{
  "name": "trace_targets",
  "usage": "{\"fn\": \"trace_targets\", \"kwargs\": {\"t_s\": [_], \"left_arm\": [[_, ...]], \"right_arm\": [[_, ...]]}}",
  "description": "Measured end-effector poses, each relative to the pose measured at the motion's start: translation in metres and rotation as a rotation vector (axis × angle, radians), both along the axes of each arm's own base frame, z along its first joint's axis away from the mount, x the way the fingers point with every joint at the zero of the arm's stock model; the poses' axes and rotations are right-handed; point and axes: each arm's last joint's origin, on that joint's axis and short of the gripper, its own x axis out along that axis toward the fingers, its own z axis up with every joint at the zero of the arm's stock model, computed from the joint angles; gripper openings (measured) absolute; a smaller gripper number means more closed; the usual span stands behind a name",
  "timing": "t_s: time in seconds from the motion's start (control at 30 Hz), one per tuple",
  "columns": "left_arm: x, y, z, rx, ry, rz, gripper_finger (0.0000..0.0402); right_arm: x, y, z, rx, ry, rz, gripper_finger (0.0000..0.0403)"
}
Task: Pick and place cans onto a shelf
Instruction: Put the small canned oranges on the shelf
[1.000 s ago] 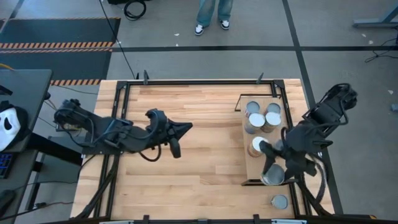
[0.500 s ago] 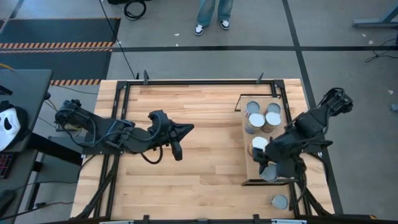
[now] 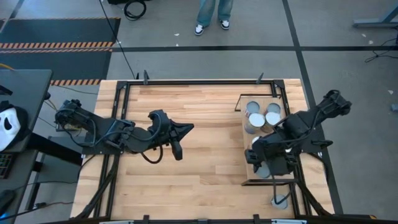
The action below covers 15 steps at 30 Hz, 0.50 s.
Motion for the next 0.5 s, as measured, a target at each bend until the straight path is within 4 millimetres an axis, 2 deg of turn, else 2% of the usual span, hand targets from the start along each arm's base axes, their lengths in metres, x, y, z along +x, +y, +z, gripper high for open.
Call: {"fn": "trace_targets", "kwargs": {"t_s": [0.5], "left_arm": [[0.000, 0.000, 0.000, -0.002, 0.000, 0.000, 0.0009]], "right_arm": [[0.007, -0.010, -0.037, -0.024, 0.105, 0.007, 0.0290]]}}
